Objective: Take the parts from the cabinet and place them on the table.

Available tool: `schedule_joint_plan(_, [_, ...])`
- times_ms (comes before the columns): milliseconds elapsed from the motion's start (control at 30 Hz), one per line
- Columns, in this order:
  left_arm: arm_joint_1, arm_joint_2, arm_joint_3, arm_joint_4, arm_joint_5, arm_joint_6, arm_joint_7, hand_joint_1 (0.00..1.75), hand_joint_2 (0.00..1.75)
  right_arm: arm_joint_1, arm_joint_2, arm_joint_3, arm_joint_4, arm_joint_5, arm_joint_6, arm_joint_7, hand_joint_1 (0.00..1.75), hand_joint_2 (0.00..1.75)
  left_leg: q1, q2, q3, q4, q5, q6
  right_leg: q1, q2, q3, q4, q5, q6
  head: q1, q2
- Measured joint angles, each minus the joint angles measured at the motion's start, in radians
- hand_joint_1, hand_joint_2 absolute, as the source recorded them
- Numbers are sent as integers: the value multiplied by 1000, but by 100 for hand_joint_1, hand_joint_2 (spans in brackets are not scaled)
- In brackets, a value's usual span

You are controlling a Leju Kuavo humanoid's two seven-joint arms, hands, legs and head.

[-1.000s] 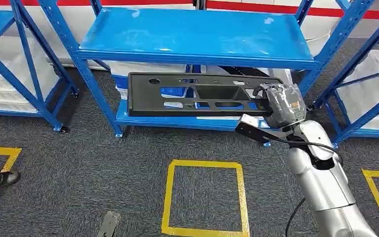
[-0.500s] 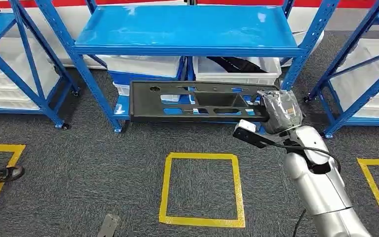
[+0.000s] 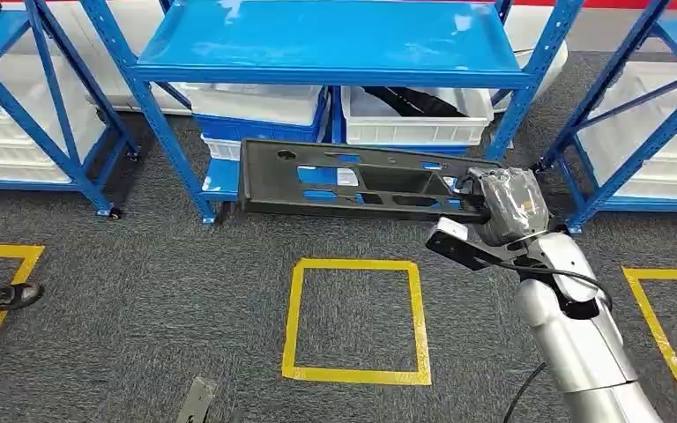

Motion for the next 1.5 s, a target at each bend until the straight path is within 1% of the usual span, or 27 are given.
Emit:
schedule_joint_plan(33, [-2,10,0,0,0,0,0,0,175,-3,3,-1,0,-2,3,-1,173,175,-11,-4,-23,15,6,-14,15,3,28,-40,-53,4,10,0])
schedule_joint_plan(67, [-1,4,0,0,0,0,0,0,175,-1,3,-2,-5,-3,3,-1,173,175,-11,-5,-31,25,10,-20,27,11,14,-40,-50,-16,12,0])
schedule_joint_plan(100, [1,4,0,0,0,0,-3,0,175,0,3,-5,-6,-4,5,0,173,175,-19,-8,-36,27,18,-24,12,7,7,-38,-51,-28,1,0])
schedule_joint_plan(167, [5,6,0,0,-1,0,-2,0,175,4,8,-5,-6,-4,5,0,173,175,-15,-7,-49,20,46,-27,12,3,-20,-23,-36,-53,-8,0])
schedule_joint_plan(200, [8,6,0,1,-1,-1,-3,0,175,4,8,-5,-7,-5,6,0,173,175,-7,-5,-61,26,30,-30,11,1,-30,-22,-23,-76,-11,0])
schedule_joint_plan(300, [8,7,0,0,-1,-2,-3,0,175,2,10,-5,-13,-3,6,0,173,175,-11,-8,-93,187,-179,-34,24,-2,-77,-22,17,-110,-15,0])
schedule_joint_plan(600, [7,7,0,0,-1,-2,-3,0,175,2,10,-5,-13,-3,7,0,173,175,-11,-8,-97,224,-202,-33,28,-2,-83,-22,23,-112,-14,0])
schedule_joint_plan(633, [5,7,0,0,-1,-3,-4,0,175,-1,16,-4,-13,-11,13,-1,173,175,-15,-8,-89,344,-210,-19,43,-3,-118,-22,47,-121,-15,0])
schedule_joint_plan(667, [1,6,0,0,-9,-5,-18,0,175,-10,18,-5,-13,-27,24,-8,173,175,-33,-8,-19,318,-92,21,62,-2,-160,-22,81,-128,-15,0])
schedule_joint_plan(700, [-6,15,0,-3,-9,-1,-19,0,175,-18,20,-6,-14,-25,23,-13,173,175,-60,-7,156,105,-205,77,72,-1,-176,-22,108,-125,-12,0])
schedule_joint_plan(733, [-10,10,0,-6,-10,0,-24,0,175,-26,20,-9,-15,-24,23,-16,173,175,-73,-5,180,33,-213,65,56,-10,-171,-44,140,-110,-16,0])
schedule_joint_plan(767, [-6,8,1,-6,-10,0,-24,0,175,-27,23,-8,-16,7,11,-17,173,175,-63,-2,169,-16,-149,52,64,-10,-187,-58,150,-98,-20,0])
schedule_joint_plan(800, [-7,6,2,-7,-11,2,-24,0,175,-31,19,-8,-17,35,0,-11,173,175,-61,-10,143,-25,-116,55,66,-5,-229,73,45,-117,-12,0])
schedule_joint_plan(867, [-3,3,2,-7,-12,2,-23,0,175,-29,20,-3,-18,47,0,-2,173,175,-61,-17,112,-23,-90,51,58,-5,-255,220,-29,-113,-12,0])
schedule_joint_plan(900, [-2,1,2,-7,-13,2,-21,0,175,-28,21,-1,-18,48,0,0,173,175,-60,-22,98,-22,-80,48,55,-5,-236,228,-37,-102,-11,0])
schedule_joint_plan(933, [-2,1,2,-7,-13,2,-20,0,175,-29,21,-1,-18,51,0,1,173,175,-56,-30,86,-21,-70,43,51,-5,-185,180,-30,-93,-13,0])
schedule_joint_plan(1000, [-3,0,3,-7,-13,2,-18,0,175,-31,22,0,-21,55,0,3,173,175,-49,-48,64,-5,-59,31,40,13,-28,-25,3,-68,-11,0])
schedule_joint_plan(1033, [-3,0,3,-7,-13,2,-16,0,175,-32,22,0,-22,58,0,5,173,175,-49,-50,53,5,-58,28,37,40,-9,-71,-23,-71,-11,0])
schedule_joint_plan(1067, [-4,1,3,-8,-14,2,-13,0,175,-31,24,2,-23,63,0,6,173,175,-54,-57,42,11,-55,22,51,41,-2,-69,-11,-82,-8,0])
schedule_joint_plan(1167, [1,-1,3,-7,-19,0,-4,0,175,-26,23,2,-24,72,-1,11,173,175,-51,-74,31,12,-37,11,53,18,-14,-63,3,-106,-13,0])
schedule_joint_plan(1200, [1,2,3,-7,-19,0,-1,0,175,-26,23,2,-24,74,-1,14,173,175,-50,-78,24,17,-37,8,41,9,-16,-67,9,-116,-14,0])
schedule_joint_plan(1233, [1,3,3,-7,-20,0,0,0,175,-28,23,3,-24,74,-1,14,173,175,-50,-54,18,33,-56,1,40,2,-18,-67,14,-124,-15,0])
schedule_joint_plan(1300, [-1,1,3,-7,-20,0,1,0,175,-28,23,3,-24,75,-1,14,173,175,-43,-22,-32,158,-143,-17,42,-12,-27,-67,21,-135,-21,0])
schedule_joint_plan(1367, [0,1,3,-7,-20,-1,2,0,175,-27,22,3,-24,75,-1,14,173,175,-36,-13,-91,305,-209,-25,44,-28,-38,-66,27,-140,-21,0])
schedule_joint_plan(1400, [1,1,3,-7,-21,-2,4,0,175,-25,23,3,-24,75,-1,14,173,175,-33,-13,-96,330,-211,-27,44,-37,-41,-66,30,-140,-21,0])
schedule_joint_plan(1433, [0,1,3,-7,-22,-3,6,0,175,-25,23,4,-24,78,-1,15,173,175,-32,-13,-76,304,-194,-25,45,-45,-44,-66,32,-139,-21,0])
schedule_joint_plan(1500, [0,1,3,-7,-23,-3,7,0,175,-24,23,4,-24,81,-2,16,173,175,-33,-4,26,147,-126,-14,47,-62,-44,-66,34,-136,-21,0])
